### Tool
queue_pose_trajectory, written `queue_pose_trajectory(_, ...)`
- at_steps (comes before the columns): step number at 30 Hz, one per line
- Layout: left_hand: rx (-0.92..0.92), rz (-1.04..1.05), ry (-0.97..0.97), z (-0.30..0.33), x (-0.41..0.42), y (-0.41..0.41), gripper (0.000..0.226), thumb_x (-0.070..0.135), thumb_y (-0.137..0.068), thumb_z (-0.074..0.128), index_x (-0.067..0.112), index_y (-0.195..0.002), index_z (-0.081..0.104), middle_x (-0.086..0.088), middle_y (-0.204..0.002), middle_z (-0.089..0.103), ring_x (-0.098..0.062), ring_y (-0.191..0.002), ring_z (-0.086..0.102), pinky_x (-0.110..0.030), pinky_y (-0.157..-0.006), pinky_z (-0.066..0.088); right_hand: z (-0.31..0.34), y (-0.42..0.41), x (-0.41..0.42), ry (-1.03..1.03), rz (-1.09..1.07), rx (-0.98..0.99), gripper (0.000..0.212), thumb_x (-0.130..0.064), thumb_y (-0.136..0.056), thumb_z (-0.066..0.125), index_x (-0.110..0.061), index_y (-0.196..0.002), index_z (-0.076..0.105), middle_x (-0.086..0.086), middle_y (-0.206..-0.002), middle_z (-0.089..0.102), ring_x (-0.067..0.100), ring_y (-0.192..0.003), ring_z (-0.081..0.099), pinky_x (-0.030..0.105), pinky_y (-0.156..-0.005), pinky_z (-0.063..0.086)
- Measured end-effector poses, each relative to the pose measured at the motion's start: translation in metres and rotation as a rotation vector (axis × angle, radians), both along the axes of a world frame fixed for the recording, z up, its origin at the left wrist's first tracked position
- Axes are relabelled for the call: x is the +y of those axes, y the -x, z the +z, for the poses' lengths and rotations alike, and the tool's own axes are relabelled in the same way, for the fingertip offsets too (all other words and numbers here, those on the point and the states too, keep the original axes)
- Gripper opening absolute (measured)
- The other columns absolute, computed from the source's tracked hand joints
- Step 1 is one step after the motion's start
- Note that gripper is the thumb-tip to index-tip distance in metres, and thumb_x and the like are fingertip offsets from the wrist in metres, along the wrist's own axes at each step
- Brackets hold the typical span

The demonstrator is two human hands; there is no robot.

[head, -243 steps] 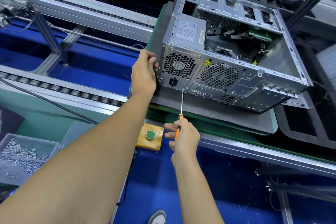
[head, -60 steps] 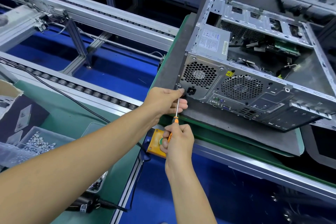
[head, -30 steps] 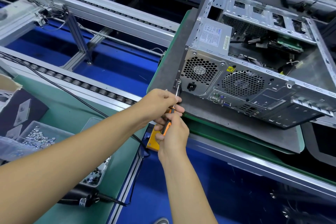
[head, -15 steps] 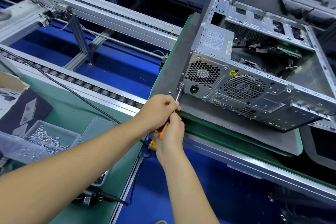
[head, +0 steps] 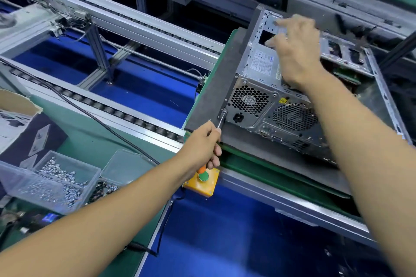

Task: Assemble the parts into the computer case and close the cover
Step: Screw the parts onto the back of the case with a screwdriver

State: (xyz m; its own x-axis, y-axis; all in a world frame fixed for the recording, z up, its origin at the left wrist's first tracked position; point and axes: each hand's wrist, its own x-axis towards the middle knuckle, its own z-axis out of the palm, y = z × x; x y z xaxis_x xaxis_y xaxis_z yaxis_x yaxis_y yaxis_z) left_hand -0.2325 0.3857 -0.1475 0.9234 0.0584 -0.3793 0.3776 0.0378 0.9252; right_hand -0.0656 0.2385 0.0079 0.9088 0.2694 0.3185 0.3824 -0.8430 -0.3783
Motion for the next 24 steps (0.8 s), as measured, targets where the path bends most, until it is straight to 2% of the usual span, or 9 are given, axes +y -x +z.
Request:
queue_pose_trajectory(2,0.019,0.007,0.049,0.000,-0.003,0.000,0.027,0.034,-0.107,0.041,0.014,-0.090,0.046,-0.002,-0.059,0.053,-0.020,-0.042,0.055,-0.025,-0.039,0.034,-0.013,-0.016,0.000,0.058,0.089,0.263,0.044,-0.032,-0.103,0.033,-0.013,-0.137,0.054,0.010,-0.152,0.039,0.029,-0.140,0.034,0.041,-0.112,0.026)
queue_pose_trajectory(4,0.043,0.020,0.081,0.001,-0.003,-0.001,0.028,0.035,-0.107,0.042,0.013,-0.090,0.046,-0.002,-0.057,0.049,-0.019,-0.042,0.056,-0.025,-0.038,0.037,-0.022,-0.017,0.002,-0.079,0.077,0.370,0.033,-0.033,-0.103,0.036,-0.020,-0.127,0.054,0.006,-0.148,0.039,0.025,-0.133,0.040,0.040,-0.101,0.032)
queue_pose_trajectory(7,0.061,0.053,0.104,0.002,-0.002,-0.001,0.027,0.035,-0.107,0.045,0.013,-0.091,0.048,-0.003,-0.057,0.045,-0.017,-0.040,0.046,-0.023,-0.038,0.032,-0.025,-0.018,0.006,-0.176,0.047,0.383,0.023,-0.037,-0.096,0.048,-0.029,-0.116,0.053,0.003,-0.139,0.041,0.021,-0.119,0.047,0.038,-0.093,0.035)
queue_pose_trajectory(9,0.055,0.073,0.076,0.004,-0.003,-0.002,0.026,0.034,-0.106,0.047,0.012,-0.092,0.049,-0.005,-0.060,0.043,-0.016,-0.039,0.039,-0.022,-0.038,0.028,-0.024,-0.019,0.006,-0.162,0.042,0.380,0.008,-0.038,-0.094,0.049,-0.038,-0.101,0.051,0.001,-0.135,0.040,0.023,-0.119,0.046,0.040,-0.096,0.036)
queue_pose_trajectory(11,0.066,0.111,0.029,0.006,-0.005,-0.001,0.026,0.035,-0.106,0.048,0.013,-0.092,0.049,-0.006,-0.062,0.042,-0.016,-0.040,0.037,-0.022,-0.039,0.026,-0.025,-0.021,0.006,-0.142,0.039,0.376,0.004,-0.039,-0.094,0.048,-0.042,-0.093,0.049,0.000,-0.136,0.041,0.025,-0.123,0.044,0.044,-0.104,0.035)
queue_pose_trajectory(14,0.089,0.152,-0.027,0.010,-0.009,-0.004,0.028,0.033,-0.105,0.047,0.007,-0.096,0.050,-0.008,-0.069,0.043,-0.016,-0.045,0.032,-0.024,-0.041,0.022,-0.024,-0.019,0.007,-0.126,0.050,0.346,0.003,-0.040,-0.094,0.049,-0.042,-0.091,0.049,-0.002,-0.137,0.042,0.026,-0.128,0.043,0.049,-0.110,0.034)
queue_pose_trajectory(17,0.143,0.175,-0.031,0.017,-0.012,-0.010,0.025,0.022,-0.100,0.038,0.009,-0.098,0.060,-0.005,-0.070,0.045,-0.016,-0.049,0.029,-0.026,-0.045,0.021,-0.023,-0.017,0.007,-0.159,0.059,0.361,0.006,-0.038,-0.093,0.046,-0.041,-0.091,0.051,-0.003,-0.140,0.044,0.027,-0.133,0.038,0.053,-0.115,0.029)
queue_pose_trajectory(19,0.135,0.157,-0.050,0.017,-0.012,-0.012,0.028,0.015,-0.099,0.034,0.011,-0.097,0.062,-0.003,-0.071,0.046,-0.017,-0.050,0.031,-0.025,-0.046,0.022,-0.023,-0.016,0.008,-0.183,0.053,0.375,0.007,-0.038,-0.093,0.045,-0.040,-0.090,0.050,-0.002,-0.142,0.045,0.028,-0.133,0.035,0.055,-0.116,0.028)
queue_pose_trajectory(24,0.116,0.163,0.001,0.012,-0.010,-0.008,0.028,0.014,-0.105,0.033,0.012,-0.096,0.059,-0.001,-0.071,0.050,-0.013,-0.050,0.039,-0.021,-0.039,0.029,-0.024,-0.017,0.009,-0.216,0.026,0.389,0.005,-0.040,-0.094,0.045,-0.043,-0.090,0.047,-0.002,-0.140,0.045,0.027,-0.129,0.037,0.054,-0.114,0.032)
